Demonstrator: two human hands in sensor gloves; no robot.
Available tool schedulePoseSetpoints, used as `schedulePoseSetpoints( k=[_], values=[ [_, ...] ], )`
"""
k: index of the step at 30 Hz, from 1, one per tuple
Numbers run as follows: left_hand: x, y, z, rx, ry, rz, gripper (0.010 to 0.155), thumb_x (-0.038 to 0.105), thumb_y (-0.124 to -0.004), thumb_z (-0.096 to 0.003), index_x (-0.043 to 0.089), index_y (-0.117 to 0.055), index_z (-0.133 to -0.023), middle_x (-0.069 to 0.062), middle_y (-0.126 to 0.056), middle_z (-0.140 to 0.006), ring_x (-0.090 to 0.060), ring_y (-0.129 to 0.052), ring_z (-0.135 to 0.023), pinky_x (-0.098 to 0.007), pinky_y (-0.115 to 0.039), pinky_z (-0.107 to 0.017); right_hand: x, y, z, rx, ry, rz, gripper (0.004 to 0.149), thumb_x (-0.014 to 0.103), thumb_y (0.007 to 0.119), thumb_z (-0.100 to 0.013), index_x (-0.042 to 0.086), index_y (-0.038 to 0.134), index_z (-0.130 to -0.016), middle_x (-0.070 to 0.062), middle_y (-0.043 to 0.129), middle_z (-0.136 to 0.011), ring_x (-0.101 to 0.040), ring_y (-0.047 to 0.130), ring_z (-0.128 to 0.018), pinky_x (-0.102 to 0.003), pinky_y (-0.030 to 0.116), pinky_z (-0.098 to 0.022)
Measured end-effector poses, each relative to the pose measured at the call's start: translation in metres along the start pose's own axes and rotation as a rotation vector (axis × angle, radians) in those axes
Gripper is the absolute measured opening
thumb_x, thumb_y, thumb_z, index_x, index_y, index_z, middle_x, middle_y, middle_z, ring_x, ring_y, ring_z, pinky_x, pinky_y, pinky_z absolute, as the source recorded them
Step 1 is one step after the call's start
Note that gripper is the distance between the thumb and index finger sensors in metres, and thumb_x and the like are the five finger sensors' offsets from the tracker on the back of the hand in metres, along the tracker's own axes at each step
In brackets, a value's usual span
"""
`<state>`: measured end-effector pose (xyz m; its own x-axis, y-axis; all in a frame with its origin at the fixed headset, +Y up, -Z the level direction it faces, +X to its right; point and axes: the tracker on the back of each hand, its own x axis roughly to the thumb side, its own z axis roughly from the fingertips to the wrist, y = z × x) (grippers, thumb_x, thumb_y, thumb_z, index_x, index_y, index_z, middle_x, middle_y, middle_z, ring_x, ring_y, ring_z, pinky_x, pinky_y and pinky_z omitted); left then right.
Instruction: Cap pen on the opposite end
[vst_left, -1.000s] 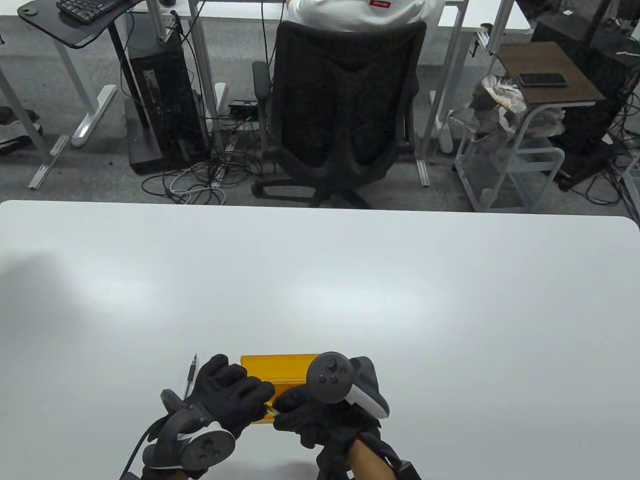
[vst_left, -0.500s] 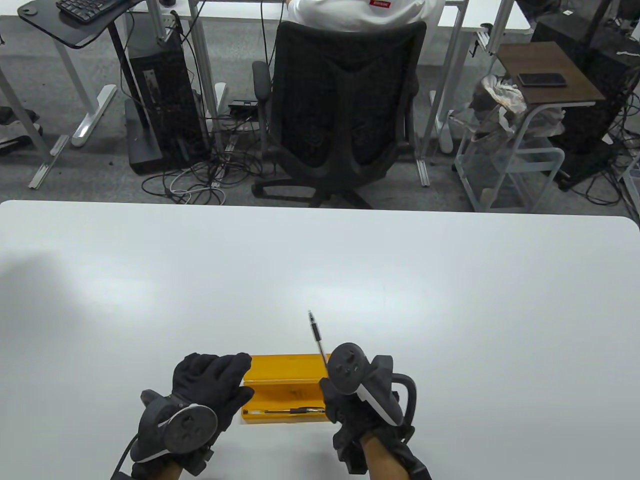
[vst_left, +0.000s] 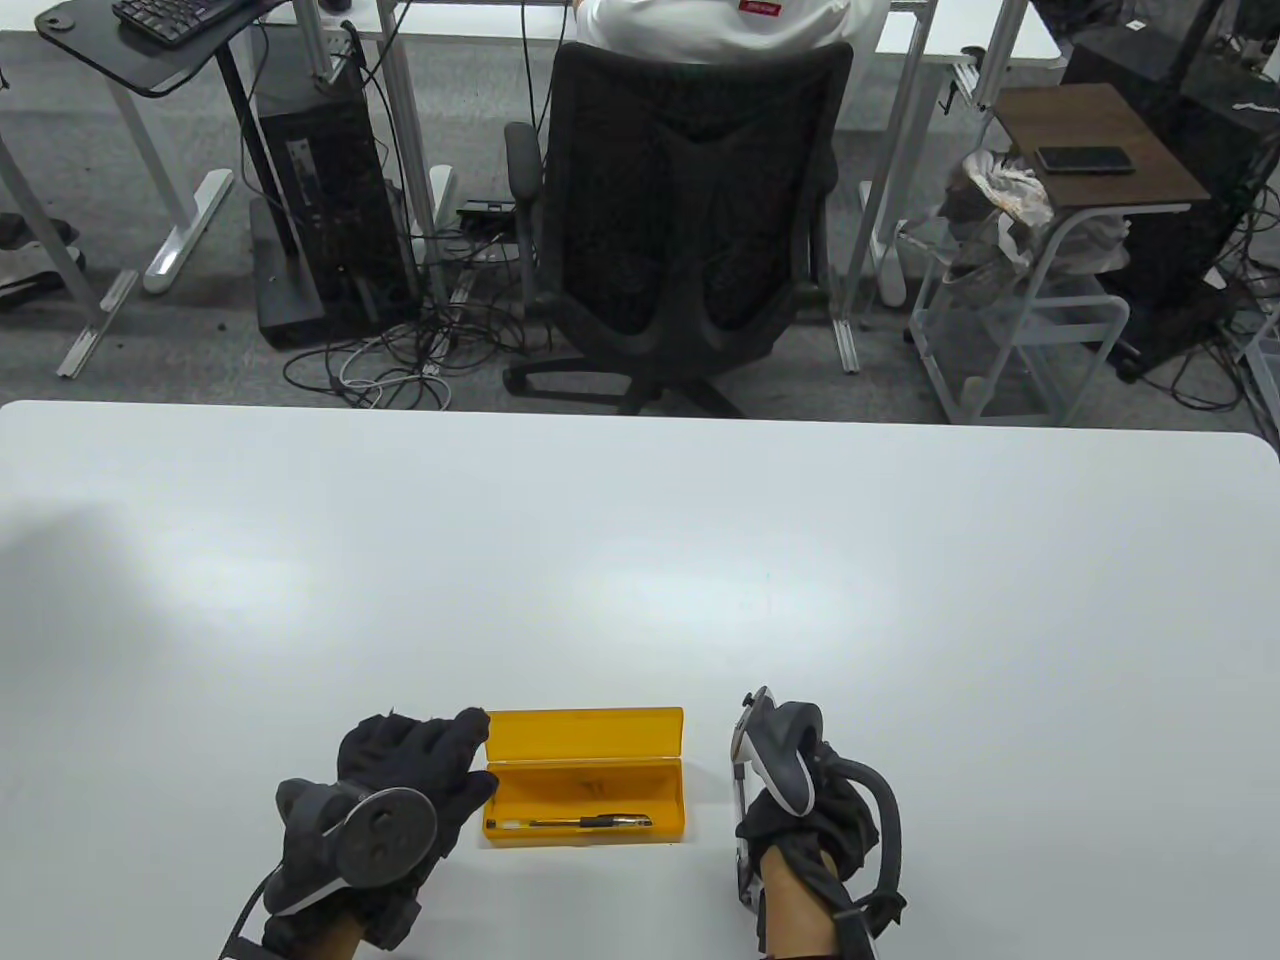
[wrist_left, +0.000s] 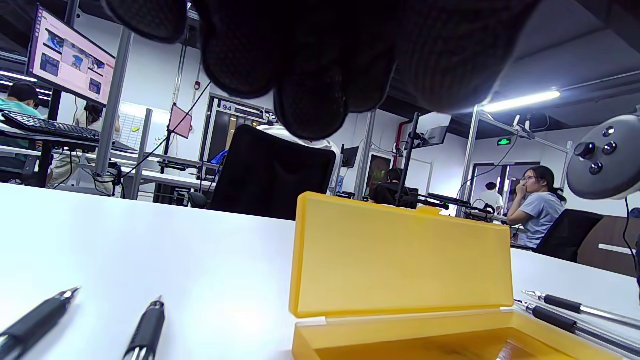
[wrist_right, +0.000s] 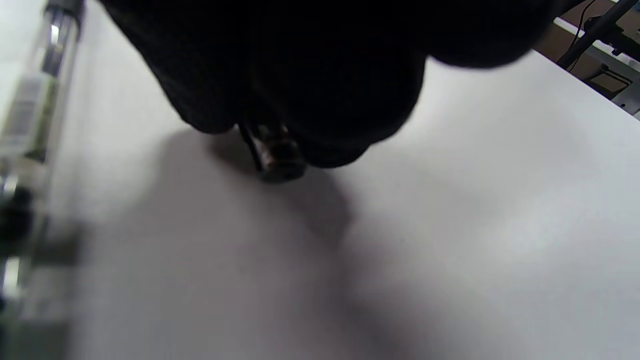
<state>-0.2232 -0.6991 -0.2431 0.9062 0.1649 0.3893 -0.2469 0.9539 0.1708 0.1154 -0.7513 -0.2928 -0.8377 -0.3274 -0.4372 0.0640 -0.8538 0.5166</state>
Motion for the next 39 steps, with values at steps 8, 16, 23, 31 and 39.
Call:
schedulePoseSetpoints(
  k=[8, 16, 23, 31, 39],
  values=[
    [0.000, -0.003, -0.001, -0.026, 0.007, -0.014, 0.062, 0.043, -0.084, -0.0503, 0.013, -0.073, -0.104, -0.016, -0.089, -0.092, -0.038, -0.077, -0.079, -0.068, -0.050, -0.068, 0.000, -0.003, 0.002, -0.033, 0.009, 0.053, 0.050, 0.036, 0.094, -0.039, 0.007, 0.092, -0.079, -0.011, 0.104, -0.060, -0.017, 0.101, -0.029, -0.035, 0.086, -0.023],
    [0.001, -0.003, -0.001, -0.046, 0.024, -0.026, 0.062, 0.044, -0.084, -0.0501, 0.013, -0.073, -0.104, -0.016, -0.089, -0.092, -0.038, -0.077, -0.079, -0.068, -0.050, -0.068, 0.000, -0.004, 0.003, -0.029, -0.011, 0.070, 0.057, 0.034, 0.093, -0.040, 0.004, 0.086, -0.087, -0.015, 0.099, -0.070, -0.020, 0.100, -0.036, -0.037, 0.085, -0.028],
    [0.004, -0.009, -0.001, -0.084, 0.030, -0.045, 0.063, 0.044, -0.084, -0.0499, 0.014, -0.073, -0.104, -0.016, -0.089, -0.092, -0.038, -0.078, -0.079, -0.068, -0.051, -0.068, -0.002, -0.004, 0.004, -0.003, -0.026, 0.037, 0.061, 0.036, 0.093, -0.039, 0.002, 0.083, -0.090, -0.017, 0.097, -0.073, -0.022, 0.100, -0.038, -0.038, 0.084, -0.029],
    [0.006, -0.018, -0.004, -0.126, 0.042, -0.068, 0.064, 0.045, -0.084, -0.0497, 0.014, -0.073, -0.104, -0.015, -0.090, -0.090, -0.037, -0.078, -0.077, -0.067, -0.051, -0.068, -0.001, -0.022, 0.017, -0.086, -0.084, -0.020, 0.068, 0.037, 0.089, -0.041, 0.001, 0.075, -0.098, -0.020, 0.091, -0.083, -0.026, 0.098, -0.046, -0.041, 0.083, -0.034],
    [0.015, -0.044, -0.012, -0.214, 0.037, -0.168, 0.062, 0.047, -0.083, -0.0502, 0.018, -0.073, -0.104, -0.014, -0.091, -0.086, -0.037, -0.078, -0.075, -0.067, -0.051, -0.068, 0.006, -0.051, 0.060, -0.421, -0.252, -0.284, 0.059, 0.038, 0.088, -0.041, 0.007, 0.083, -0.091, -0.014, 0.097, -0.073, -0.021, 0.100, -0.040, -0.038, 0.085, -0.030]
  ],
)
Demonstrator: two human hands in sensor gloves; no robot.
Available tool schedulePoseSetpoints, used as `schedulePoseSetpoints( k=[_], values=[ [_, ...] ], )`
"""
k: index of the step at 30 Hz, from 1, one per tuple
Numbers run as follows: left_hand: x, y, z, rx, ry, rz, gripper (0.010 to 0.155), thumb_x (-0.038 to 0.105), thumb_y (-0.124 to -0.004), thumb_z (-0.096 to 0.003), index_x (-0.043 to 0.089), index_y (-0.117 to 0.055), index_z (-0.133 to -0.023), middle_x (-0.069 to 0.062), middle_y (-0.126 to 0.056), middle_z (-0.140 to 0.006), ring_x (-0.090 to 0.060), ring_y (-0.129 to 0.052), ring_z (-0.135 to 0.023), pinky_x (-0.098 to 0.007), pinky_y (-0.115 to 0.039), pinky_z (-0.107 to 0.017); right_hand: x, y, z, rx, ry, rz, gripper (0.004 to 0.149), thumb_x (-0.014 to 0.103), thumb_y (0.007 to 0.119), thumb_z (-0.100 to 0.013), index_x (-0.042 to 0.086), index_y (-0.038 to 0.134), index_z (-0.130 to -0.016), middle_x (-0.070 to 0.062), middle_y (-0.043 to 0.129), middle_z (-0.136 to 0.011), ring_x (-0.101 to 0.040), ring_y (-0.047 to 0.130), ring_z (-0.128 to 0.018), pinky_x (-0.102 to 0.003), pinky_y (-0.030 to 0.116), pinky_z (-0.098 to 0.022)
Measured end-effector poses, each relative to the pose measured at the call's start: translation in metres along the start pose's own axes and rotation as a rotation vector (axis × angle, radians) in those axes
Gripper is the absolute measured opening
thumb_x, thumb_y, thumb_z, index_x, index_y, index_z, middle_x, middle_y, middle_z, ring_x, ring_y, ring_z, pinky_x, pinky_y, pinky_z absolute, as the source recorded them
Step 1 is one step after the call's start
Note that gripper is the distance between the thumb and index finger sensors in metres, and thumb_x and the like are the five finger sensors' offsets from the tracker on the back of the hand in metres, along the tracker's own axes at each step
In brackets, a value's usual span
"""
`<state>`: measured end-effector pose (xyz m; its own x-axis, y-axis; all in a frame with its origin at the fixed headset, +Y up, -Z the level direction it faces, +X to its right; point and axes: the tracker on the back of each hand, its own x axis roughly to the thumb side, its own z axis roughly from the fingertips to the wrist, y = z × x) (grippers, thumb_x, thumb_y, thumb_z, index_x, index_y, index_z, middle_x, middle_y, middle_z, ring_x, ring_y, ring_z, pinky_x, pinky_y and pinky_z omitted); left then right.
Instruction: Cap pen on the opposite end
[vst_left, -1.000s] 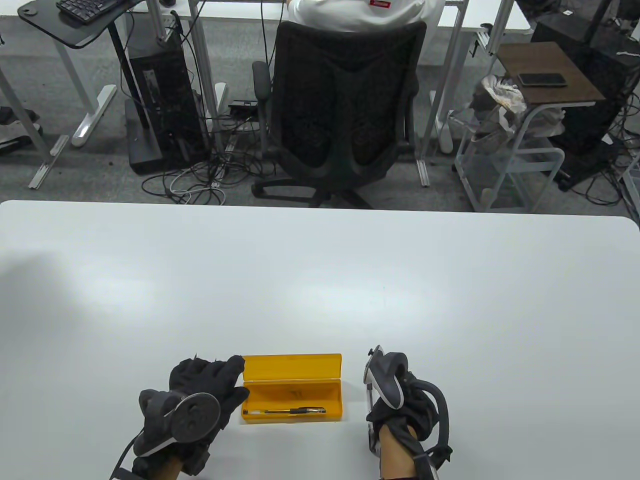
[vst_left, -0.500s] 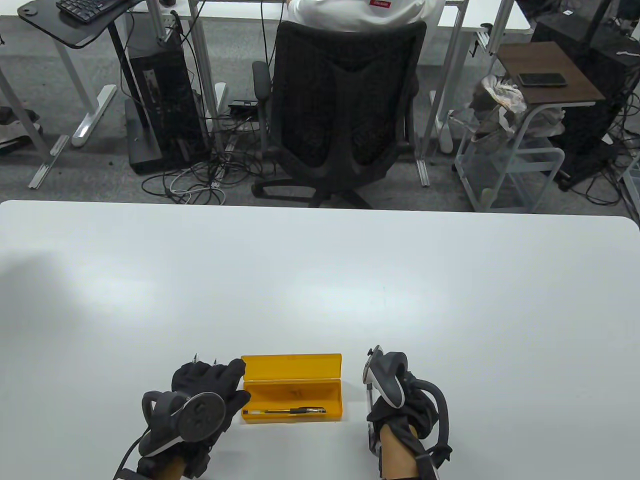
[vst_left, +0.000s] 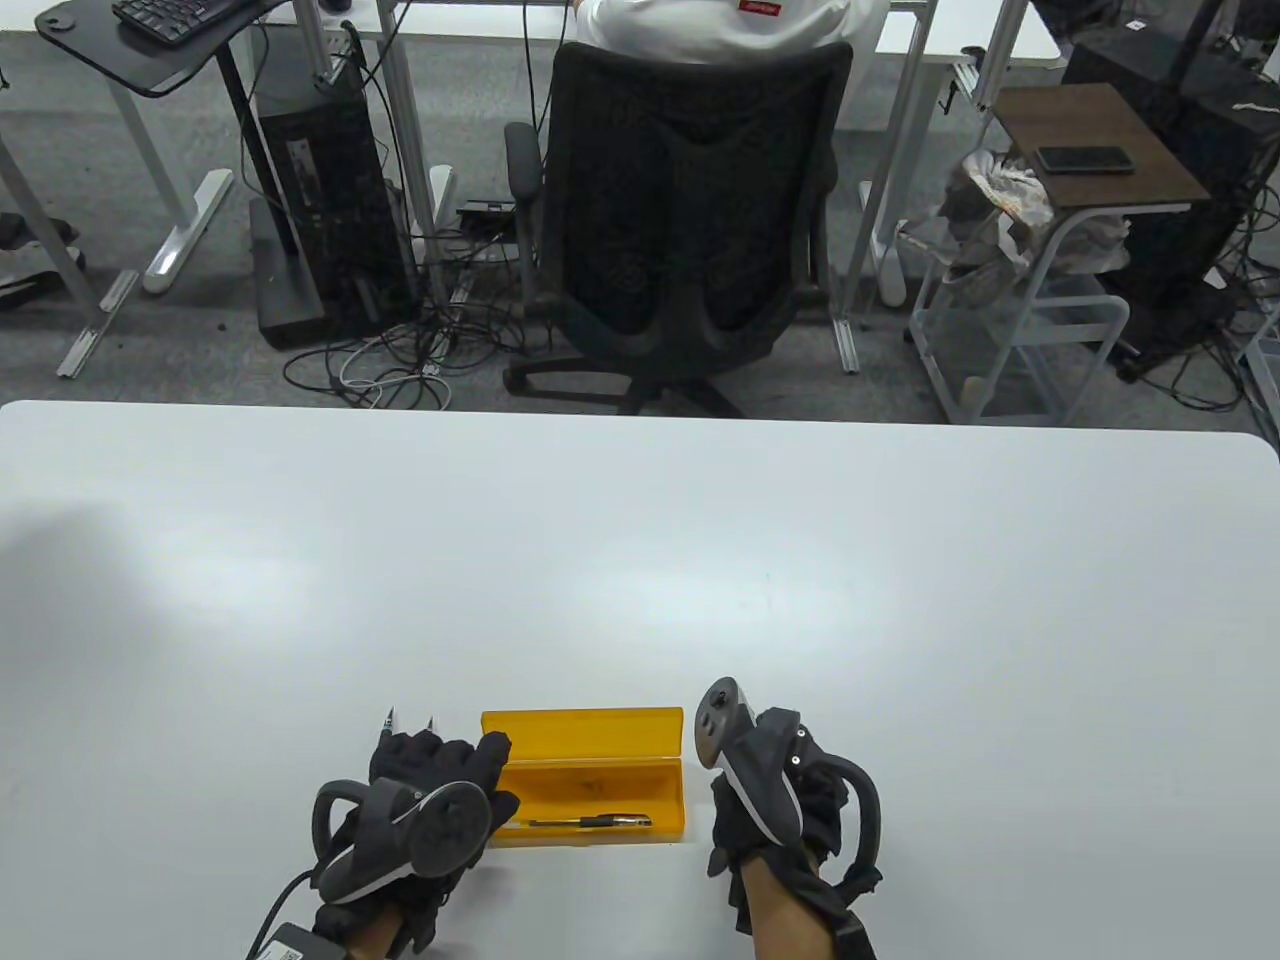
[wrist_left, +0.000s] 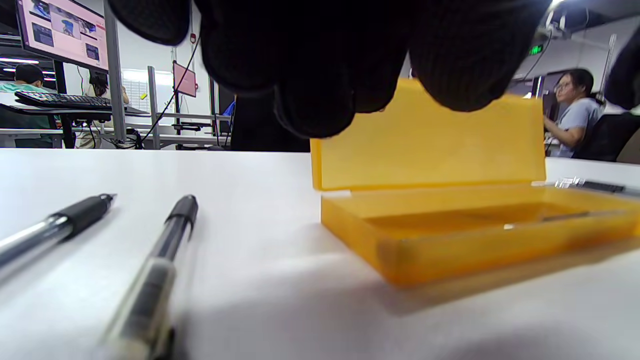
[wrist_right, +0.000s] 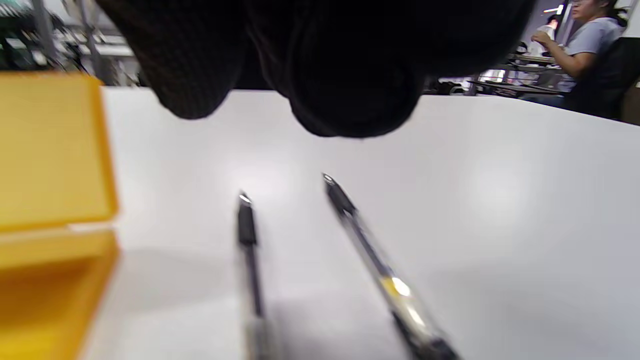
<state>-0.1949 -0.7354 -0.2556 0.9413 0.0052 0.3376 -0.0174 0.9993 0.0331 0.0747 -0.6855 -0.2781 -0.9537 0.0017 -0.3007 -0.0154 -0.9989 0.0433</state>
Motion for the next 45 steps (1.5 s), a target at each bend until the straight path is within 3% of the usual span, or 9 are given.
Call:
schedulePoseSetpoints(
  k=[3, 8, 16, 20, 26, 42, 45],
  values=[
    [0.001, -0.008, -0.003, -0.036, 0.004, -0.050, 0.063, 0.047, -0.082, -0.0500, 0.019, -0.071, -0.105, -0.014, -0.091, -0.085, -0.036, -0.078, -0.075, -0.067, -0.051, -0.068, 0.008, -0.001, 0.006, -0.019, -0.079, -0.050, 0.054, 0.039, 0.089, -0.040, 0.010, 0.087, -0.085, -0.010, 0.100, -0.068, -0.019, 0.100, -0.037, -0.037, 0.085, -0.029],
    [0.003, -0.017, -0.007, -0.096, 0.014, -0.102, 0.065, 0.049, -0.083, -0.0488, 0.020, -0.071, -0.106, -0.014, -0.091, -0.085, -0.036, -0.079, -0.075, -0.067, -0.051, -0.069, 0.022, 0.002, 0.011, 0.044, -0.246, -0.155, 0.047, 0.041, 0.088, -0.040, 0.015, 0.092, -0.078, -0.007, 0.102, -0.061, -0.018, 0.101, -0.035, -0.036, 0.085, -0.027],
    [0.005, -0.020, -0.009, -0.131, 0.008, -0.131, 0.068, 0.051, -0.083, -0.0481, 0.020, -0.069, -0.107, -0.013, -0.089, -0.088, -0.036, -0.077, -0.078, -0.067, -0.050, -0.070, 0.061, 0.021, 0.020, 0.097, -0.471, -0.020, 0.046, 0.041, 0.087, -0.038, 0.020, 0.092, -0.078, -0.005, 0.101, -0.067, -0.020, 0.100, -0.039, -0.037, 0.085, -0.030],
    [0.004, -0.021, -0.010, -0.169, 0.013, -0.126, 0.068, 0.051, -0.081, -0.0486, 0.020, -0.066, -0.108, -0.014, -0.087, -0.091, -0.037, -0.074, -0.081, -0.068, -0.048, -0.071, 0.083, 0.040, 0.023, 0.108, -0.565, 0.056, 0.045, 0.038, 0.086, -0.037, 0.024, 0.091, -0.080, -0.004, 0.098, -0.075, -0.023, 0.100, -0.049, -0.040, 0.084, -0.036],
    [0.004, -0.022, -0.011, -0.196, 0.024, -0.107, 0.068, 0.051, -0.080, -0.0489, 0.021, -0.065, -0.108, -0.015, -0.086, -0.093, -0.038, -0.073, -0.082, -0.069, -0.047, -0.071, 0.088, 0.062, 0.018, 0.185, -0.565, 0.138, 0.042, 0.036, 0.085, -0.038, 0.025, 0.092, -0.078, -0.003, 0.099, -0.075, -0.023, 0.099, -0.049, -0.041, 0.084, -0.037],
    [0.003, -0.024, -0.014, -0.209, 0.030, -0.096, 0.068, 0.050, -0.080, -0.0486, 0.021, -0.064, -0.108, -0.015, -0.086, -0.093, -0.038, -0.074, -0.082, -0.070, -0.047, -0.071, 0.087, 0.073, 0.015, 0.018, -0.527, 0.210, 0.041, 0.034, 0.084, -0.037, 0.022, 0.093, -0.076, -0.005, 0.100, -0.069, -0.019, 0.101, -0.041, -0.038, 0.085, -0.032],
    [0.003, -0.025, -0.014, -0.211, 0.032, -0.093, 0.068, 0.050, -0.080, -0.0485, 0.022, -0.064, -0.108, -0.015, -0.086, -0.093, -0.038, -0.073, -0.082, -0.070, -0.047, -0.071, 0.087, 0.073, 0.015, 0.032, -0.533, 0.196, 0.042, 0.034, 0.085, -0.037, 0.021, 0.093, -0.076, -0.006, 0.100, -0.069, -0.020, 0.101, -0.041, -0.038, 0.085, -0.032]
  ],
)
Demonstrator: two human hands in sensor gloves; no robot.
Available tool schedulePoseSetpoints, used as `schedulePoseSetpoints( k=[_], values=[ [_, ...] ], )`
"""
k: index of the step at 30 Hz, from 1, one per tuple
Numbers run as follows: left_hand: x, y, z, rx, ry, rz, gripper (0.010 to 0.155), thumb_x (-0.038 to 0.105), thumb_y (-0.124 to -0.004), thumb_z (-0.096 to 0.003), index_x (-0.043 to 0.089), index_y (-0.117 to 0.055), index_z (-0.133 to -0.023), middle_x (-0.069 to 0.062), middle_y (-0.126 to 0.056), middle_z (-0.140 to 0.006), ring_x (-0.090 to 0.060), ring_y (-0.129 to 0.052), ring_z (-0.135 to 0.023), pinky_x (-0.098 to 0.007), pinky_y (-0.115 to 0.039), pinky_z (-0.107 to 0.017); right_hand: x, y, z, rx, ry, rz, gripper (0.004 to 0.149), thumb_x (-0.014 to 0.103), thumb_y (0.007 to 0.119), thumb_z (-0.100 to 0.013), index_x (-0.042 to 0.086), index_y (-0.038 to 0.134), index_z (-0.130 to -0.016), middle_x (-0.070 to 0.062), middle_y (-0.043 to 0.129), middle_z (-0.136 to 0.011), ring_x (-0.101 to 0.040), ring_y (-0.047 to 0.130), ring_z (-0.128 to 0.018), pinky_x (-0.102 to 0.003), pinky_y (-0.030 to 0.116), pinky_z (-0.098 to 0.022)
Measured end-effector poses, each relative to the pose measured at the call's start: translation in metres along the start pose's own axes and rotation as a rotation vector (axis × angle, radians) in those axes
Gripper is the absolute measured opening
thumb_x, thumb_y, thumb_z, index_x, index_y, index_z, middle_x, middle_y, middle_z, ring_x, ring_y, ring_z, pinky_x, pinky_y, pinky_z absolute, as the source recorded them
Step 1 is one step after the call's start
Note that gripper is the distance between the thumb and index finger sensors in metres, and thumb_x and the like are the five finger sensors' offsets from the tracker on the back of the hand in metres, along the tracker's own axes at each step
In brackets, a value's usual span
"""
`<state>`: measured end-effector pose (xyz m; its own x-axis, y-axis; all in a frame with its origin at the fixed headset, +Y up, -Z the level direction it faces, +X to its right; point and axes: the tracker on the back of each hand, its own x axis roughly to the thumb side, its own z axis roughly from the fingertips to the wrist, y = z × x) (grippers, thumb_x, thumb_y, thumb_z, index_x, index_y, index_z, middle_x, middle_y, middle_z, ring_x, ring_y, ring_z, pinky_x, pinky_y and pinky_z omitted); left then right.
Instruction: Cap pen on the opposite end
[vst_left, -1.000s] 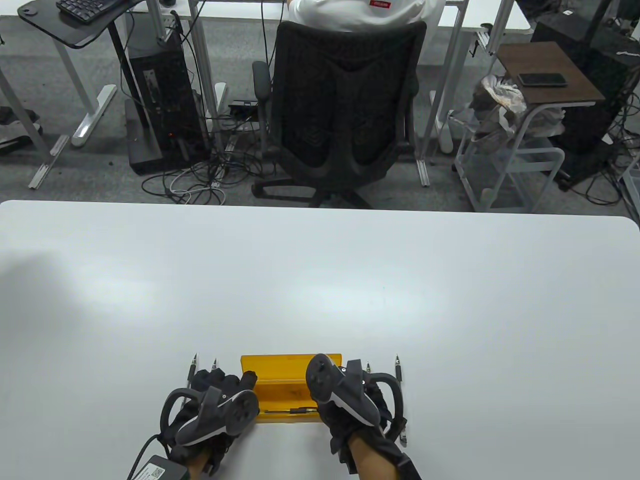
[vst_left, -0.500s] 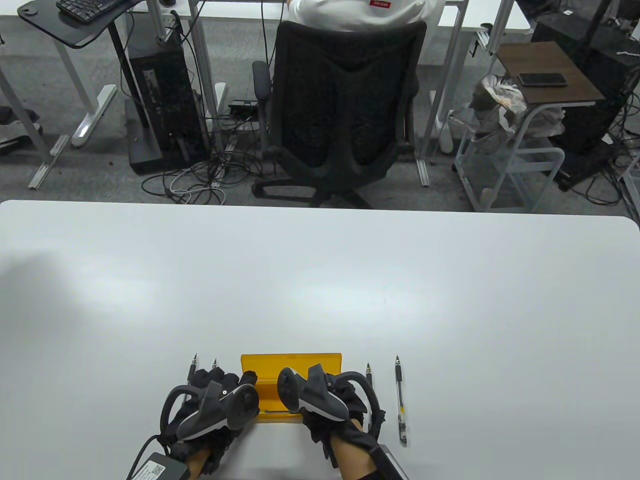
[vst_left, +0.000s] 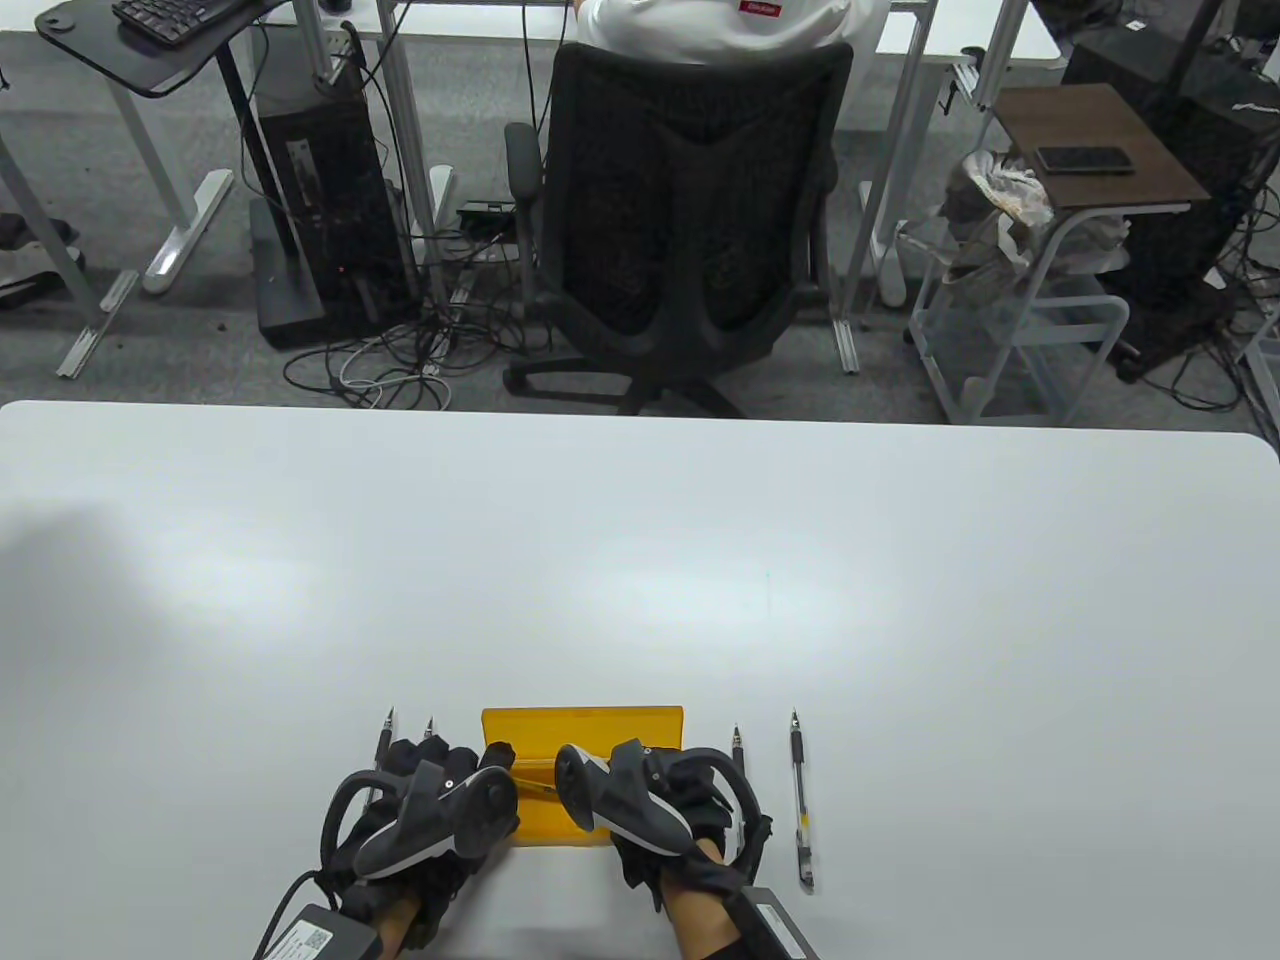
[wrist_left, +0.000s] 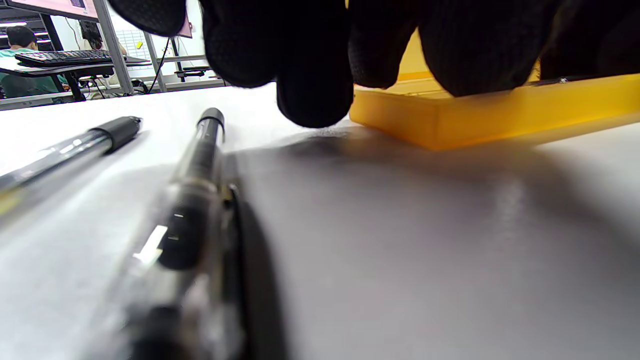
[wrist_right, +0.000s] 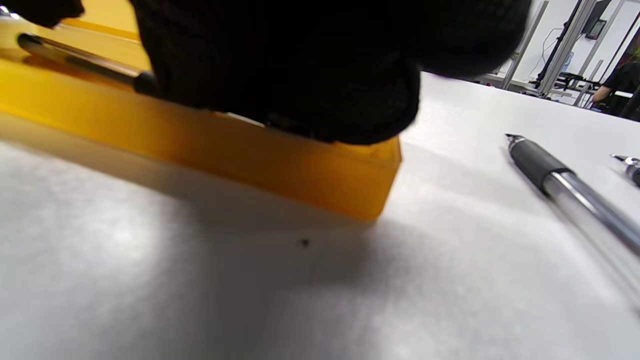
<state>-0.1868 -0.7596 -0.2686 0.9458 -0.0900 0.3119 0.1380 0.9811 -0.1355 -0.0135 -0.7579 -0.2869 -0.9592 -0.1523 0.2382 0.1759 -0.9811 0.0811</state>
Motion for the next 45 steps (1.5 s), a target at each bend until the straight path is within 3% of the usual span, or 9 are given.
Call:
schedulePoseSetpoints(
  k=[7, 15, 24, 29, 31, 34, 38, 41, 45],
  values=[
    [0.000, 0.000, 0.000, -0.001, 0.003, 0.002, 0.068, 0.050, -0.080, -0.0485, 0.022, -0.064, -0.108, -0.015, -0.086, -0.093, -0.038, -0.074, -0.081, -0.070, -0.047, -0.070, 0.006, 0.000, 0.002, 0.001, -0.039, 0.062, 0.043, 0.033, 0.091, -0.034, 0.020, 0.091, -0.075, -0.006, 0.100, -0.068, -0.019, 0.101, -0.039, -0.037, 0.085, -0.031],
    [0.000, -0.001, 0.000, 0.005, 0.005, 0.005, 0.068, 0.050, -0.080, -0.0483, 0.022, -0.064, -0.108, -0.015, -0.086, -0.092, -0.037, -0.074, -0.081, -0.069, -0.047, -0.070, -0.001, -0.003, 0.004, 0.014, -0.028, 0.068, 0.041, 0.035, 0.086, -0.037, 0.024, 0.091, -0.077, -0.004, 0.098, -0.071, -0.018, 0.099, -0.043, -0.036, 0.084, -0.034],
    [0.001, 0.001, 0.001, 0.037, -0.003, -0.024, 0.066, 0.050, -0.079, -0.0492, 0.021, -0.065, -0.107, -0.015, -0.086, -0.092, -0.037, -0.074, -0.080, -0.068, -0.047, -0.070, -0.038, -0.040, 0.022, -0.098, 0.037, -0.318, 0.042, 0.034, 0.084, -0.039, 0.022, 0.091, -0.078, -0.006, 0.099, -0.070, -0.018, 0.099, -0.042, -0.036, 0.084, -0.032],
    [-0.003, 0.020, 0.012, 0.152, -0.009, 0.053, 0.060, 0.048, -0.079, -0.0500, 0.020, -0.074, -0.103, -0.013, -0.090, -0.088, -0.036, -0.078, -0.077, -0.067, -0.050, -0.070, -0.047, -0.048, 0.030, -0.139, 0.017, -0.537, 0.042, 0.035, 0.083, -0.040, 0.021, 0.091, -0.079, -0.007, 0.099, -0.069, -0.017, 0.100, -0.041, -0.035, 0.084, -0.031],
    [-0.010, 0.030, 0.020, 0.207, 0.006, 0.190, 0.057, 0.047, -0.079, -0.0498, 0.019, -0.079, -0.099, -0.011, -0.093, -0.085, -0.034, -0.081, -0.075, -0.066, -0.052, -0.069, -0.047, -0.049, 0.031, -0.125, 0.003, -0.626, 0.042, 0.035, 0.083, -0.040, 0.020, 0.091, -0.079, -0.007, 0.099, -0.069, -0.018, 0.100, -0.041, -0.035, 0.084, -0.031],
    [-0.025, 0.035, 0.033, 0.300, 0.041, 0.662, 0.057, 0.047, -0.081, -0.0496, 0.017, -0.080, -0.098, -0.011, -0.093, -0.083, -0.034, -0.081, -0.074, -0.066, -0.053, -0.068, -0.043, -0.049, 0.031, -0.075, -0.054, -0.725, 0.042, 0.034, 0.083, -0.041, 0.020, 0.091, -0.079, -0.008, 0.099, -0.069, -0.018, 0.099, -0.041, -0.036, 0.084, -0.031],
    [-0.035, 0.026, 0.040, 0.289, 0.026, 1.228, 0.063, 0.045, -0.088, -0.0490, 0.016, -0.073, -0.103, -0.012, -0.088, -0.090, -0.034, -0.076, -0.078, -0.066, -0.049, -0.071, -0.028, -0.051, 0.032, -0.014, -0.159, -0.738, 0.042, 0.034, 0.083, -0.041, 0.019, 0.091, -0.079, -0.007, 0.099, -0.069, -0.018, 0.100, -0.041, -0.035, 0.084, -0.031],
    [-0.032, 0.023, 0.040, 0.252, 0.011, 1.360, 0.066, 0.041, -0.091, -0.0489, 0.017, -0.069, -0.106, -0.010, -0.085, -0.092, -0.033, -0.075, -0.081, -0.066, -0.049, -0.072, -0.016, -0.052, 0.033, 0.032, -0.220, -0.758, 0.042, 0.034, 0.082, -0.041, 0.019, 0.091, -0.079, -0.008, 0.099, -0.068, -0.018, 0.100, -0.041, -0.035, 0.085, -0.031],
    [-0.032, 0.022, 0.039, 0.256, 0.005, 1.398, 0.051, 0.035, -0.089, -0.0499, 0.020, -0.078, -0.097, -0.008, -0.088, -0.087, -0.030, -0.077, -0.078, -0.064, -0.052, -0.072, -0.014, -0.050, 0.033, 0.052, -0.240, -0.796, 0.043, 0.035, 0.081, -0.041, 0.019, 0.091, -0.080, -0.007, 0.099, -0.068, -0.018, 0.100, -0.042, -0.036, 0.085, -0.032]
  ],
)
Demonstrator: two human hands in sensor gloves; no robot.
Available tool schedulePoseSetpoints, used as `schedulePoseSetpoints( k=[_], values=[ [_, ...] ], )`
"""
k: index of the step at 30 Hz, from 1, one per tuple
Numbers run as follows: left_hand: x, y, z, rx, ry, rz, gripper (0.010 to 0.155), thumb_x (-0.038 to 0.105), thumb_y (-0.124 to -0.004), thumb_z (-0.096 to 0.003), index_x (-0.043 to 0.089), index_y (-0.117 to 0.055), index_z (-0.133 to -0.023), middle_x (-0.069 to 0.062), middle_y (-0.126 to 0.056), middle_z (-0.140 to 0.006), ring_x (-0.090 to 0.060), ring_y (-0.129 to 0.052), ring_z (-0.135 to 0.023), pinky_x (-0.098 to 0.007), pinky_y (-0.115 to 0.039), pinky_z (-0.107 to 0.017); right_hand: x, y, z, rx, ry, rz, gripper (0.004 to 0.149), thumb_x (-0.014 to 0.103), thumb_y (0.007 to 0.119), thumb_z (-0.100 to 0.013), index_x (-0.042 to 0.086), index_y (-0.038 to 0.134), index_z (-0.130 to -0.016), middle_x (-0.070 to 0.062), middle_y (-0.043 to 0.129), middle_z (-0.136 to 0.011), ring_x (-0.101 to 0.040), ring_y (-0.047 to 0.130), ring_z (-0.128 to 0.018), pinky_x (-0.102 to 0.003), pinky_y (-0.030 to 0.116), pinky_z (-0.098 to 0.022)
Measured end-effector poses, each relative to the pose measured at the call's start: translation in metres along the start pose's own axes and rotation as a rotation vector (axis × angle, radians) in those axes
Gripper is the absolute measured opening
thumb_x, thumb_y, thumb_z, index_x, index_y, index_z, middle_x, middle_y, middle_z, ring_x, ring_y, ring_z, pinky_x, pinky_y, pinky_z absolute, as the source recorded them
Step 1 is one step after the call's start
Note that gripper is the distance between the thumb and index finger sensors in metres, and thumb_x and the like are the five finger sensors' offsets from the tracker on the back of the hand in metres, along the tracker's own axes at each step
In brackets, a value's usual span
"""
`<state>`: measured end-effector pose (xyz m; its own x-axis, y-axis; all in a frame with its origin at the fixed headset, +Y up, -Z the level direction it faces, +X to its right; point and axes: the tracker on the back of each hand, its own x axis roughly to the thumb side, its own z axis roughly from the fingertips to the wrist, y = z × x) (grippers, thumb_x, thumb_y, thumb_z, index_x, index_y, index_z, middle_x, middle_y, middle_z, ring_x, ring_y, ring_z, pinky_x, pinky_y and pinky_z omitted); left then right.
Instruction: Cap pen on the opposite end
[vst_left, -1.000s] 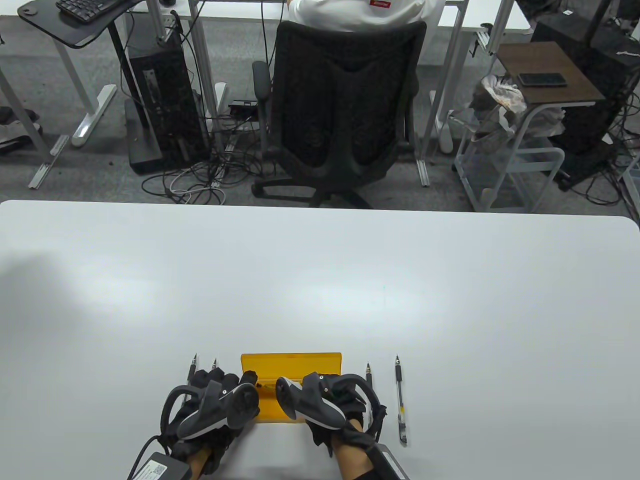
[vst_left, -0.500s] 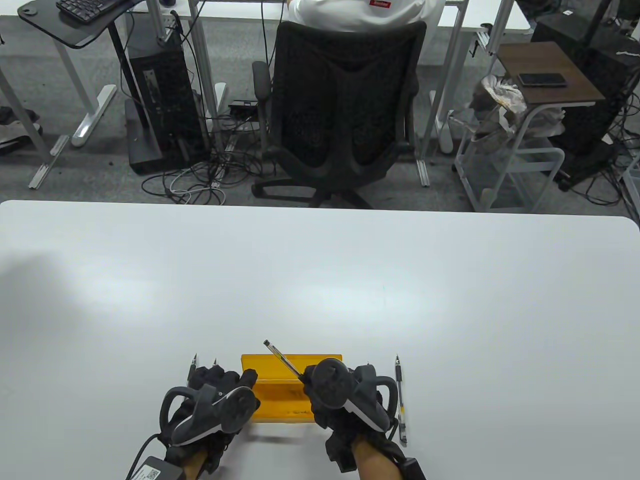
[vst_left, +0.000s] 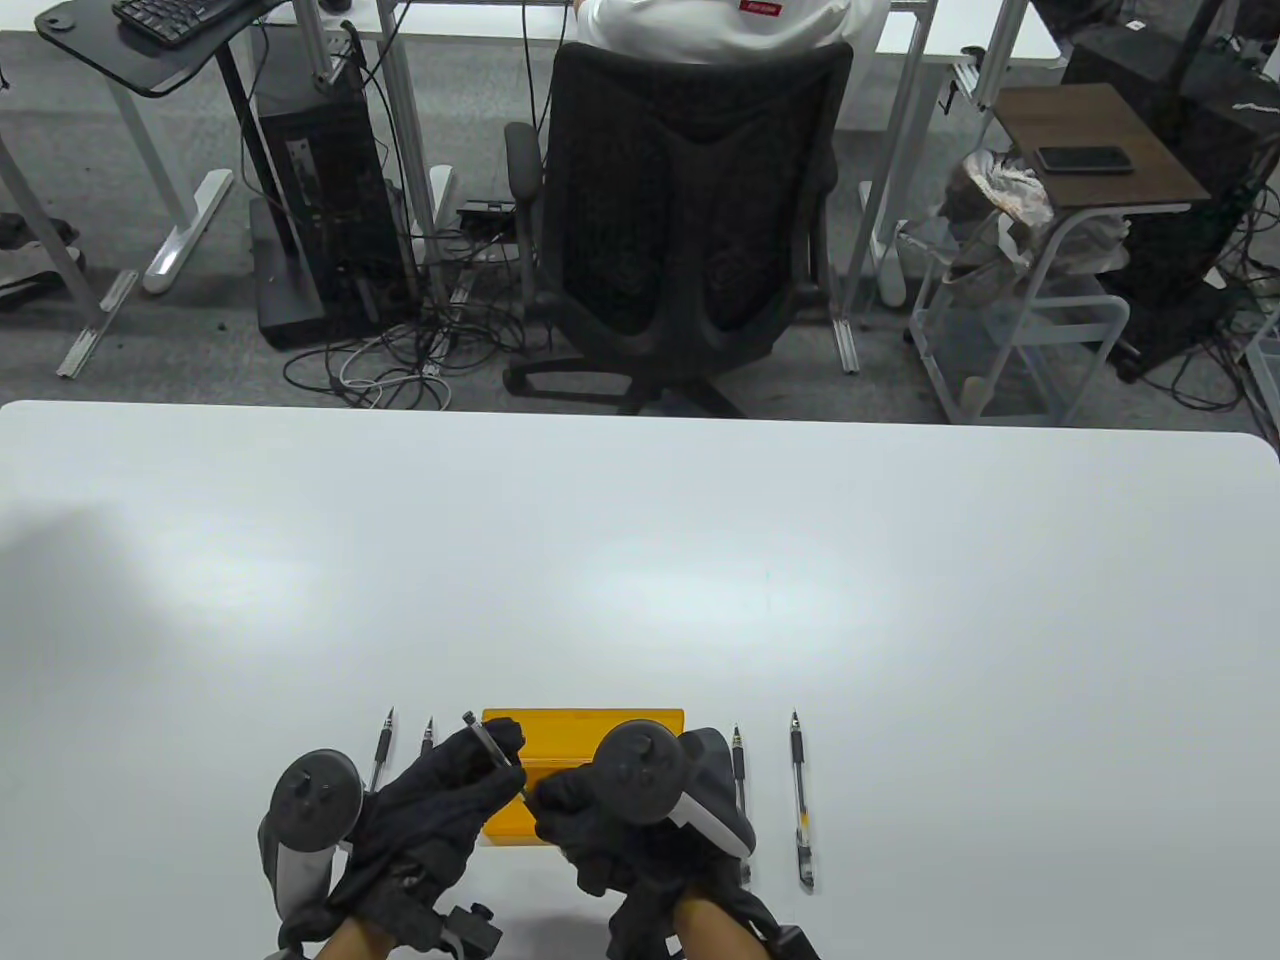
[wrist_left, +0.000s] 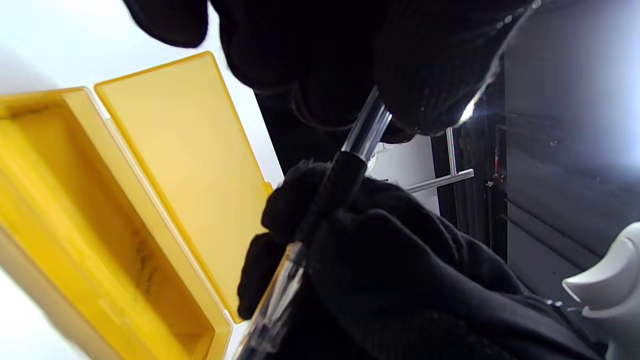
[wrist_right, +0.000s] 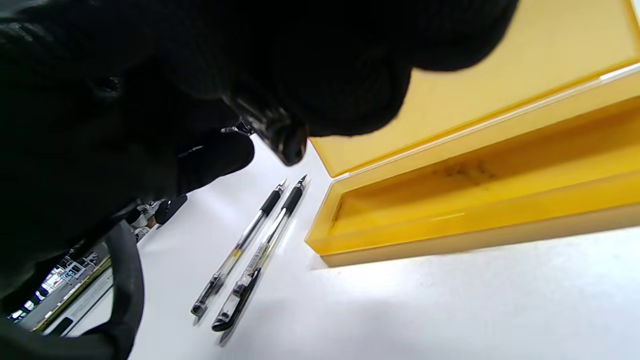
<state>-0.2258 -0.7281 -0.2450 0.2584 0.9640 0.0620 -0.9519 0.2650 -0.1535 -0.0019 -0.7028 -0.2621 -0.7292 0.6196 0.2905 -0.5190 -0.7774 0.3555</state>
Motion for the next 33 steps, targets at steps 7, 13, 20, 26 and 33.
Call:
schedulePoseSetpoints(
  k=[7, 13, 20, 26, 33],
  values=[
    [0.006, 0.008, 0.002, 0.061, -0.092, 0.025, 0.049, 0.036, -0.087, -0.0504, 0.024, -0.078, -0.097, -0.005, -0.089, -0.086, -0.026, -0.079, -0.078, -0.061, -0.054, -0.073, -0.011, 0.002, -0.003, 0.089, 0.037, -0.285, 0.048, 0.032, 0.079, -0.042, 0.015, 0.083, -0.086, -0.011, 0.100, -0.070, -0.017, 0.101, -0.034, -0.034, 0.085, -0.026],
    [0.010, 0.013, 0.003, 0.082, -0.121, 0.013, 0.049, 0.035, -0.084, -0.0527, 0.026, -0.073, -0.099, -0.004, -0.087, -0.092, -0.027, -0.078, -0.081, -0.061, -0.053, -0.074, -0.010, 0.005, -0.005, 0.021, 0.100, -0.300, 0.047, 0.035, 0.072, -0.041, 0.012, 0.089, -0.079, -0.012, 0.104, -0.056, -0.012, 0.099, -0.022, -0.032, 0.086, -0.019],
    [0.012, 0.009, 0.003, 0.095, -0.127, -0.039, 0.054, 0.030, -0.081, -0.0515, 0.016, -0.062, -0.100, -0.010, -0.093, -0.085, -0.026, -0.088, -0.068, -0.057, -0.062, -0.069, -0.008, 0.000, -0.002, -0.013, 0.083, -0.252, 0.047, 0.038, 0.072, -0.041, 0.011, 0.092, -0.074, -0.010, 0.105, -0.046, -0.008, 0.098, -0.016, -0.030, 0.087, -0.016],
    [0.012, 0.065, 0.007, 0.416, -0.135, -0.048, 0.052, 0.029, -0.081, -0.0521, 0.011, -0.064, -0.098, -0.012, -0.095, -0.081, -0.026, -0.088, -0.059, -0.056, -0.064, -0.065, -0.013, -0.017, 0.008, -0.115, 0.086, -0.015, 0.046, 0.039, 0.074, -0.041, 0.012, 0.093, -0.073, -0.006, 0.105, -0.043, -0.005, 0.099, -0.018, -0.027, 0.088, -0.017],
    [0.030, 0.044, 0.010, 0.180, -0.334, -0.522, 0.051, 0.031, -0.090, -0.0478, 0.011, -0.083, -0.095, -0.013, -0.097, -0.076, -0.034, -0.083, -0.067, -0.064, -0.053, -0.069, -0.027, -0.022, 0.007, -0.279, 0.095, -0.222, 0.046, 0.037, 0.084, -0.039, 0.017, 0.090, -0.080, -0.008, 0.101, -0.055, -0.014, 0.099, -0.030, -0.034, 0.085, -0.025]
  ],
)
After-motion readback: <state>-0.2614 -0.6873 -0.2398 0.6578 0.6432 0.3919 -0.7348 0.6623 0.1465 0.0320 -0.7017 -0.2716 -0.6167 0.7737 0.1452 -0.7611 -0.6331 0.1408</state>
